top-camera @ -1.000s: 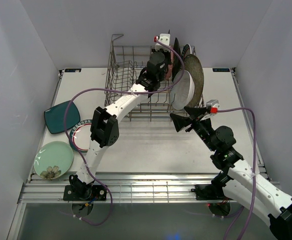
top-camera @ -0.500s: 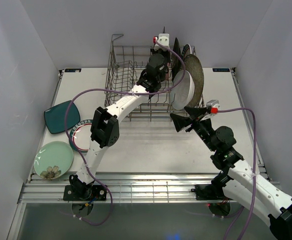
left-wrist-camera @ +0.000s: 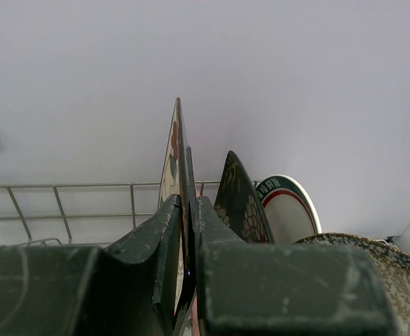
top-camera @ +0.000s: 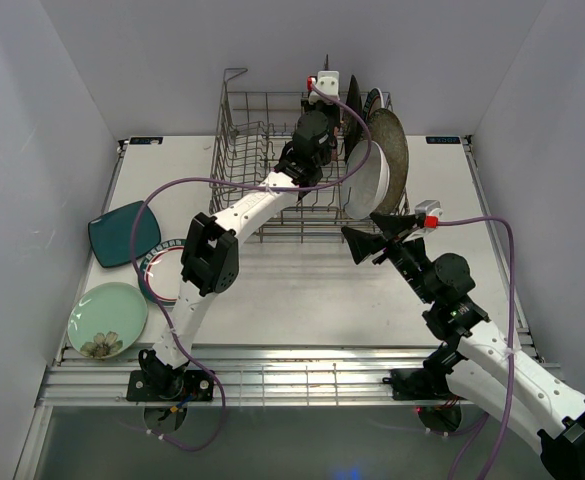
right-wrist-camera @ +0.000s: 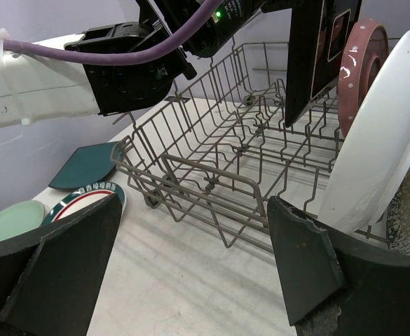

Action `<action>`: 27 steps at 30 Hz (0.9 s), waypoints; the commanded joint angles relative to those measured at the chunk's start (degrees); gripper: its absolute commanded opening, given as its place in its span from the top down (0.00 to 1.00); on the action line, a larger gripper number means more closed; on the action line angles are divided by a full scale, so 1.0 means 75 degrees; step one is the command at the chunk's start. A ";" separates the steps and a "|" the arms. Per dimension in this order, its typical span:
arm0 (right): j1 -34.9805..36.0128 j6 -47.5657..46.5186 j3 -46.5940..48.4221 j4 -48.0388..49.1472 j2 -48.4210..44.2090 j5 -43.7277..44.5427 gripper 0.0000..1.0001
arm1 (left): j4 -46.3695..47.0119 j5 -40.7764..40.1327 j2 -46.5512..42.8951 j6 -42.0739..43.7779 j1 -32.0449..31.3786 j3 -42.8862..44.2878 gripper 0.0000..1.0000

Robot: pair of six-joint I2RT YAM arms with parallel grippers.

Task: Load the plates into the dish rack
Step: Insert the plate into the dish rack.

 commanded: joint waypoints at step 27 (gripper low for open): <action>0.0012 -0.0245 -0.0150 -0.0297 -0.0826 0.0317 0.10 | 0.1017 -0.0267 -0.0526 -0.0845 -0.0060 0.1177 1.00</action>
